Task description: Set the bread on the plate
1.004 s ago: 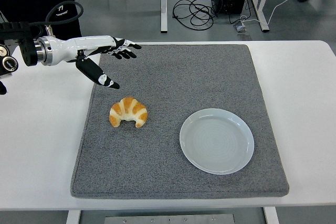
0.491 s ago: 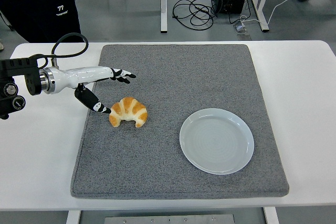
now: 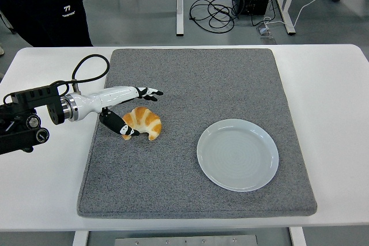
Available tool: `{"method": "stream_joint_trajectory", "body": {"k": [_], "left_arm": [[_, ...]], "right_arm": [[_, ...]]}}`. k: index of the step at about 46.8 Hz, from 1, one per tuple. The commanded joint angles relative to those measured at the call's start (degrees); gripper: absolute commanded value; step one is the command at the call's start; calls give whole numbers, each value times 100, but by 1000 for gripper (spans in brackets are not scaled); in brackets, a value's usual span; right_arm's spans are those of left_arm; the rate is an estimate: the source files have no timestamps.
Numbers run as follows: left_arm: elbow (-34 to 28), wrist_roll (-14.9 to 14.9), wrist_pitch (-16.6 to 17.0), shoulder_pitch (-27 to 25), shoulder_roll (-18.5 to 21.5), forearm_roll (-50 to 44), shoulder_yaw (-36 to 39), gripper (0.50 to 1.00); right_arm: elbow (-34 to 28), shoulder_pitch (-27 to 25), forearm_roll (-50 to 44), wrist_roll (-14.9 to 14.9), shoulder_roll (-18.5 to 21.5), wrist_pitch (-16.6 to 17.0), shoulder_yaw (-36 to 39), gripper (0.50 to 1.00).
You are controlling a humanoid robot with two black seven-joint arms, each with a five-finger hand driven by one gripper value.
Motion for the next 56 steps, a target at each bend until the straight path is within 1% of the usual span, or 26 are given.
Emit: {"method": "stream_joint_trajectory", "body": {"k": [1,7,15,19,25,32,35,37,44,47,50,51,56], "left_arm": [[6,-8,59,88,-8,9,-3,878],[32,-25,208,202,-69,18,-3,878],[304,-271,481,422,-298,18,-12,878],[428,-342,551,510,-421,0,-20,878],[595,-385,674,589,-465,-26,-29,877],[884,-509,701,642,-623,-61,-29,872],[1034,-579,701,712,-667,-61,-29,846],[1139,-632,701,747,-711,-61,-47,818],[1351,-799,692,835,-834,-70,-91,653],[1359,-808,692,870,-834,-62,-91,589],[1359,-825,692,870,-834,-61,-91,512],[1359,-825,692,870,-834,-61,-91,500],[1359,-834,692,818,-834,-61,-108,500]], "right_arm": [[-3,0,0,4,0,0,0,1000],[-3,0,0,4,0,0,0,1000],[-3,-9,0,-5,0,0,0,1000],[-3,-17,0,4,0,0,0,1000],[-3,-17,0,4,0,0,0,1000],[-3,-17,0,4,0,0,0,1000],[-3,-17,0,-5,0,0,0,1000],[-3,-17,0,4,0,0,0,1000],[-3,-17,0,4,0,0,0,1000],[-3,-17,0,4,0,0,0,1000],[-3,-17,0,-5,0,0,0,1000],[-3,-17,0,-5,0,0,0,1000],[-3,-17,0,-5,0,0,0,1000]]}}
